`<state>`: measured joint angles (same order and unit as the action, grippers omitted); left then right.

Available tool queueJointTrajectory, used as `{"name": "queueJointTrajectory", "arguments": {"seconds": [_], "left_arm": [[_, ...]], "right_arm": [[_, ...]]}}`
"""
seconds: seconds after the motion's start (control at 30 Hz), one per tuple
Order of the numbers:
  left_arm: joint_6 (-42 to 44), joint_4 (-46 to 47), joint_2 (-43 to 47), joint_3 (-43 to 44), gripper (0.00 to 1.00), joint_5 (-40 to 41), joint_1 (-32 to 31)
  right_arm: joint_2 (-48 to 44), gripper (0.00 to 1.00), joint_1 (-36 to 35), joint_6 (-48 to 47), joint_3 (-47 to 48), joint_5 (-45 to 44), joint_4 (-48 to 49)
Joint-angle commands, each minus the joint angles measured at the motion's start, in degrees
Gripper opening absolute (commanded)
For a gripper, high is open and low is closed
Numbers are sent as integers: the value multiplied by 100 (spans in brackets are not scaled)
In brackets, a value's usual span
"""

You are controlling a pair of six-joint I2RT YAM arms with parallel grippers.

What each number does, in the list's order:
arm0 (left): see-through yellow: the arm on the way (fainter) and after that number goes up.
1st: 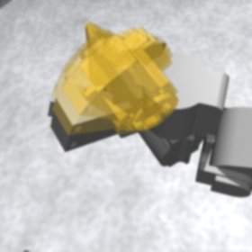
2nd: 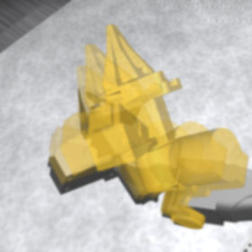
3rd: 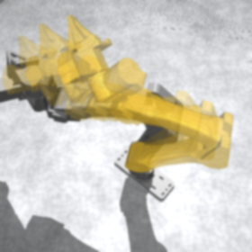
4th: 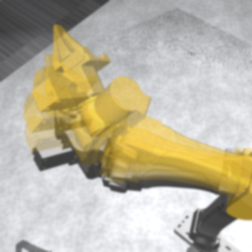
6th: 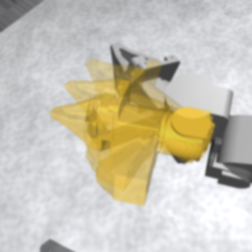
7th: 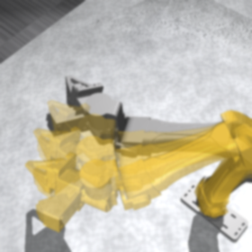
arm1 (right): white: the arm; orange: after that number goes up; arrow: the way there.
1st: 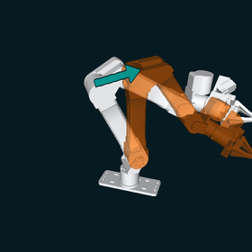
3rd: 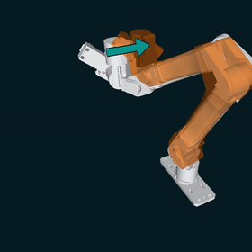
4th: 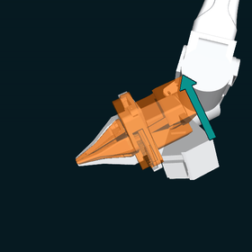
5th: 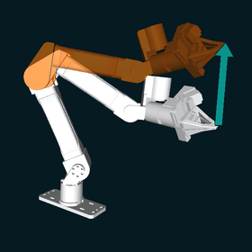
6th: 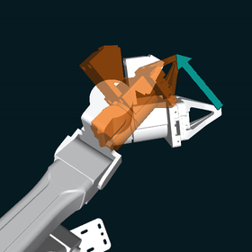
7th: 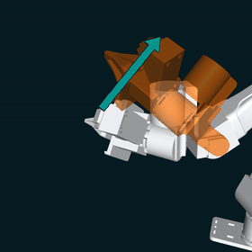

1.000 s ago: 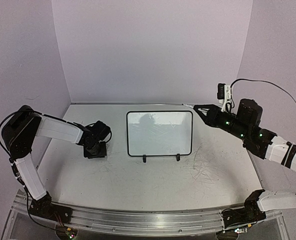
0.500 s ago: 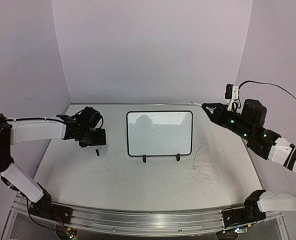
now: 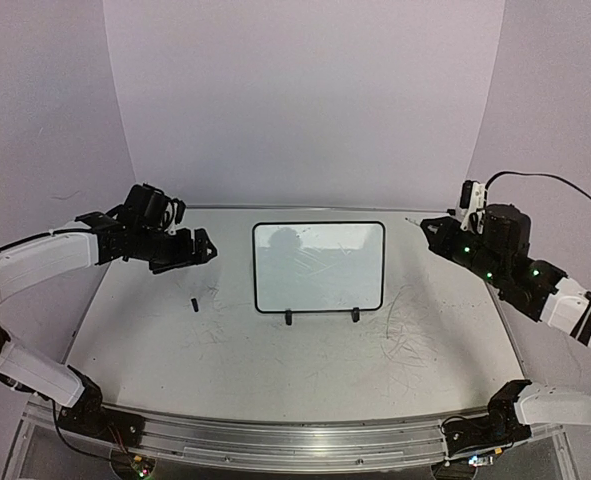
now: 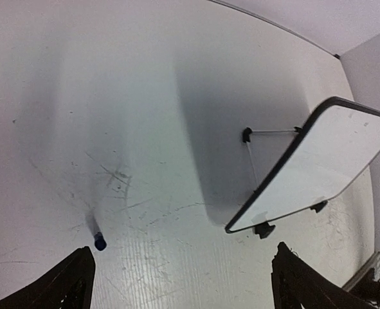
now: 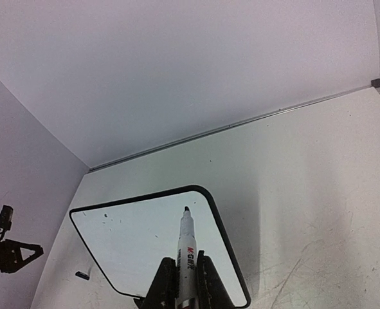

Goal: Write a sentence on the whiteboard
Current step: Hold the whiteboard at the center of the board.

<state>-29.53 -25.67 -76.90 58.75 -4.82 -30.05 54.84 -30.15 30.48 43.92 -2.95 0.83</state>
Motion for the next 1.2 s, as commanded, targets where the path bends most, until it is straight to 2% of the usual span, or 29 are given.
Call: {"name": "queueJointTrajectory", "arguments": {"seconds": [0.0,0.1,0.2,0.37,0.57,0.9,1.17], "left_arm": [[670,160,130,471,96,-1089,52],[978,527,323,351,96,-1330,201],[1025,973,363,258,97,-2062,511],[573,1418,-331,444,95,-3137,1069],[395,2384,-1161,613,94,-4241,1122],[777,2905,-1926,1053,93,-4380,1030],[1522,2775,-2098,1095,83,-4878,1016]], "right_arm": [[12,0,8,-359,408,-18,-60],[119,0,7,-529,555,155,-74],[264,0,-8,-635,690,302,-250],[353,0,-244,-734,777,434,-265],[463,0,-426,-938,938,608,-284],[631,0,-508,-1208,1090,728,-162],[1351,0,-1289,-1565,1523,347,-127]]}}
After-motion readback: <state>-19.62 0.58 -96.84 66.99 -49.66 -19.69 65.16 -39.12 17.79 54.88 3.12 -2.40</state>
